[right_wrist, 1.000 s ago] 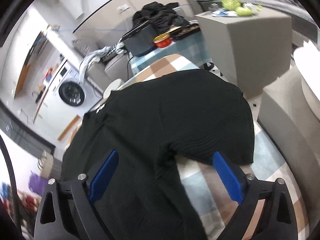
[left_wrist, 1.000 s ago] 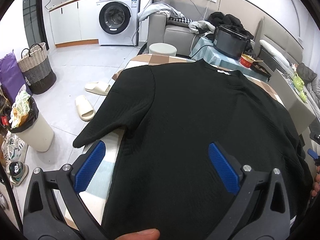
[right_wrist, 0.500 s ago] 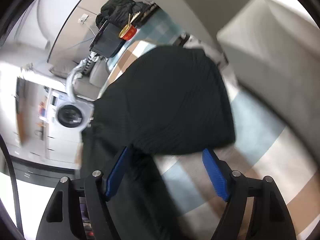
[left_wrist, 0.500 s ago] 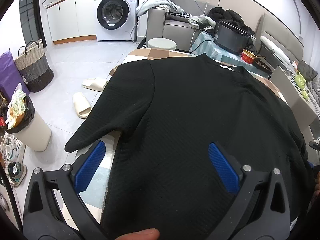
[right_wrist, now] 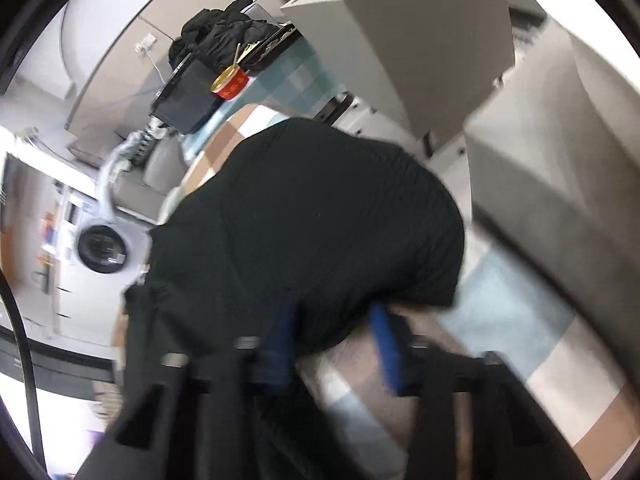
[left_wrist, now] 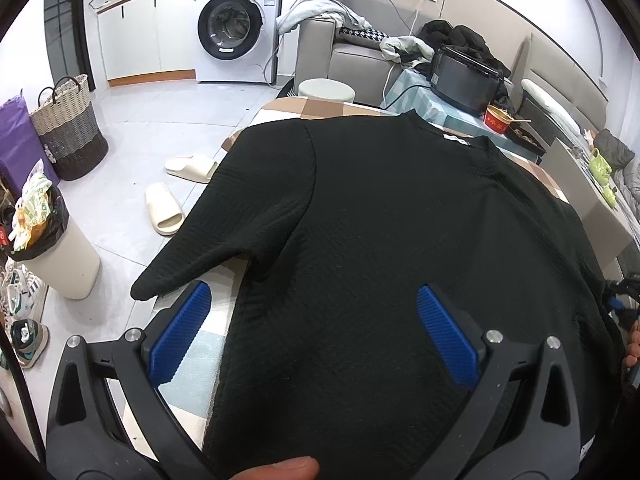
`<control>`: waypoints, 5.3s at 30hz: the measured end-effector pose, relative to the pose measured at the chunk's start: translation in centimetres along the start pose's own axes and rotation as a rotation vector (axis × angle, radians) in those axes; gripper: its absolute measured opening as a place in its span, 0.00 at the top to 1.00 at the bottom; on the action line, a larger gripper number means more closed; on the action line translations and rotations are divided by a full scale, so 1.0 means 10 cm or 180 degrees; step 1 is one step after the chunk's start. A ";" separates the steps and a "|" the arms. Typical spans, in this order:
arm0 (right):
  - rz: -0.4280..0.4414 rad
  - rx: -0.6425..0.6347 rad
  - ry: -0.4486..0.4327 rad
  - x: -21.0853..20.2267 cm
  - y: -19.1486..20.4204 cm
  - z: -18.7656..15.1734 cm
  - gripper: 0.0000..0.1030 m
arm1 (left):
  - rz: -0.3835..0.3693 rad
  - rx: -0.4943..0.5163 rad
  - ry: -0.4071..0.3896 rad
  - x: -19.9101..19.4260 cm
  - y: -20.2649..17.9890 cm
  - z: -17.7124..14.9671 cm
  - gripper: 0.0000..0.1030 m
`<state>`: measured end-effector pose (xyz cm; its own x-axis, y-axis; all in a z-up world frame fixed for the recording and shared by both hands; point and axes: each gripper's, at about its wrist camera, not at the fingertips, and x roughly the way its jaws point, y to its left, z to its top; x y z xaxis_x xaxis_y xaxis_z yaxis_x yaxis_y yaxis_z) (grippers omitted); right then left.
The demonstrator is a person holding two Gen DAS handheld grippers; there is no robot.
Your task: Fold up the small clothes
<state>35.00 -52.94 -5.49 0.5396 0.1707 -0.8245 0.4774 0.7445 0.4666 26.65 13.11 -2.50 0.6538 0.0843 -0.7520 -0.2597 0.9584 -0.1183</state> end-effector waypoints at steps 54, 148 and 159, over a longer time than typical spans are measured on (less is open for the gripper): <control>0.1859 -0.1253 0.0536 0.52 1.64 0.13 0.80 | 0.0052 -0.0161 -0.0021 -0.02 0.20 -0.15 0.01; -0.0008 -0.2060 0.0546 -0.69 -0.10 -0.81 0.36 | 0.0029 0.0139 0.0458 -0.04 0.81 -1.00 0.30; -0.0040 -0.2342 0.0728 -1.16 -0.42 -1.28 0.36 | -0.0040 0.0093 0.0551 -0.26 0.86 -1.29 0.30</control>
<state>17.83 -49.81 -2.01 0.3422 0.2290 -0.9113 -0.1448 0.9711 0.1896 13.57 17.66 -9.93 0.5241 0.0266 -0.8513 -0.2298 0.9669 -0.1113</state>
